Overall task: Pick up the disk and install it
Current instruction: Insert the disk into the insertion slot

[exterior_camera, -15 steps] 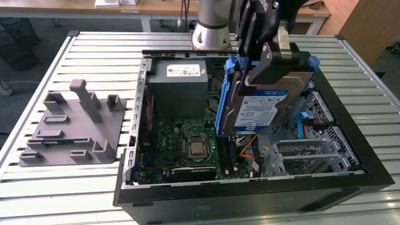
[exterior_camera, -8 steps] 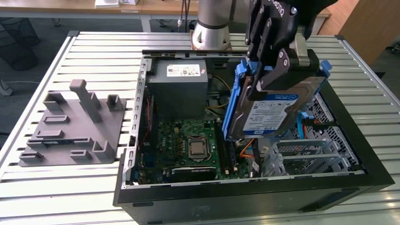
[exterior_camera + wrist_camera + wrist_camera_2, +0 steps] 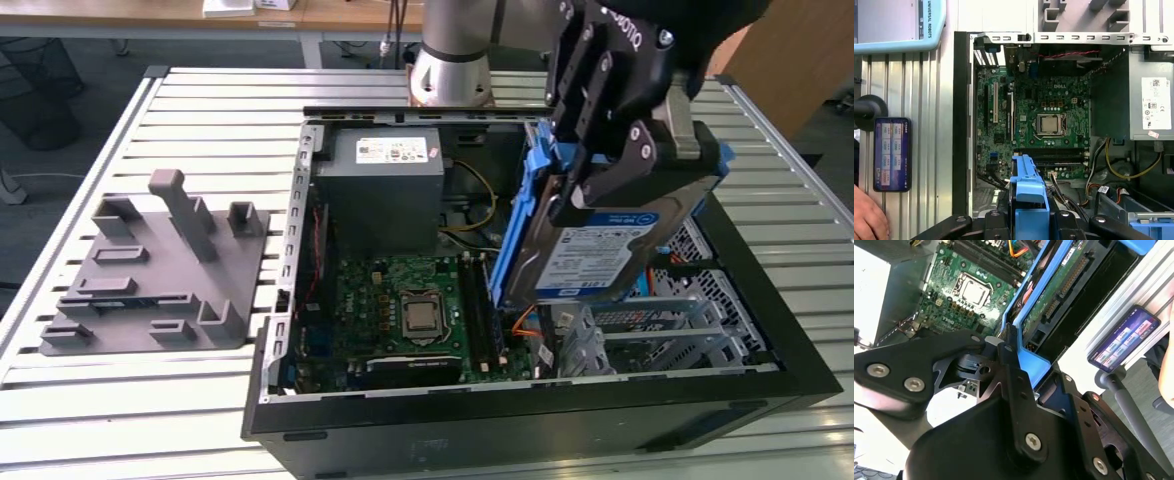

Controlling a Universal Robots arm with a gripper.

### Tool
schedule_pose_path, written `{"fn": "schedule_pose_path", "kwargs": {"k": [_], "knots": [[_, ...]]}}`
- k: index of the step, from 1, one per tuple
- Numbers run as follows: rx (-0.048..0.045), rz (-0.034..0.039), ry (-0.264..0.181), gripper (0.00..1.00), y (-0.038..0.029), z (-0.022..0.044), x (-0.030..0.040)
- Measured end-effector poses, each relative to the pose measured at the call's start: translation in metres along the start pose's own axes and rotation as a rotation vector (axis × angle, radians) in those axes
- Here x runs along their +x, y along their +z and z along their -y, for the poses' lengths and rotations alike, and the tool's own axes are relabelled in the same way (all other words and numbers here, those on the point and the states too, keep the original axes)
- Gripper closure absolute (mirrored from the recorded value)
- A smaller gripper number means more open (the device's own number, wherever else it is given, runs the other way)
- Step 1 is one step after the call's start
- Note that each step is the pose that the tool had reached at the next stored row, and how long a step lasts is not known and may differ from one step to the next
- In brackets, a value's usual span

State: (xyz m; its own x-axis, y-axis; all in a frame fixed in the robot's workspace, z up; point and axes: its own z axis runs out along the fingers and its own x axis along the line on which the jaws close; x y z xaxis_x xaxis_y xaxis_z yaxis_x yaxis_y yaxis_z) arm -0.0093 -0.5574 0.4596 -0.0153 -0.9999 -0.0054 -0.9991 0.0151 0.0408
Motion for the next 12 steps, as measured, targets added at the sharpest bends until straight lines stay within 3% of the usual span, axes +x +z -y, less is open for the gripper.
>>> {"fn": "schedule_pose_path", "kwargs": {"k": [8,12], "knots": [[-0.0004,0.0000,0.000,0.64,0.0004,0.0173,0.0050],[-0.0004,-0.0001,0.000,0.64,0.0003,0.0181,0.0051]]}}
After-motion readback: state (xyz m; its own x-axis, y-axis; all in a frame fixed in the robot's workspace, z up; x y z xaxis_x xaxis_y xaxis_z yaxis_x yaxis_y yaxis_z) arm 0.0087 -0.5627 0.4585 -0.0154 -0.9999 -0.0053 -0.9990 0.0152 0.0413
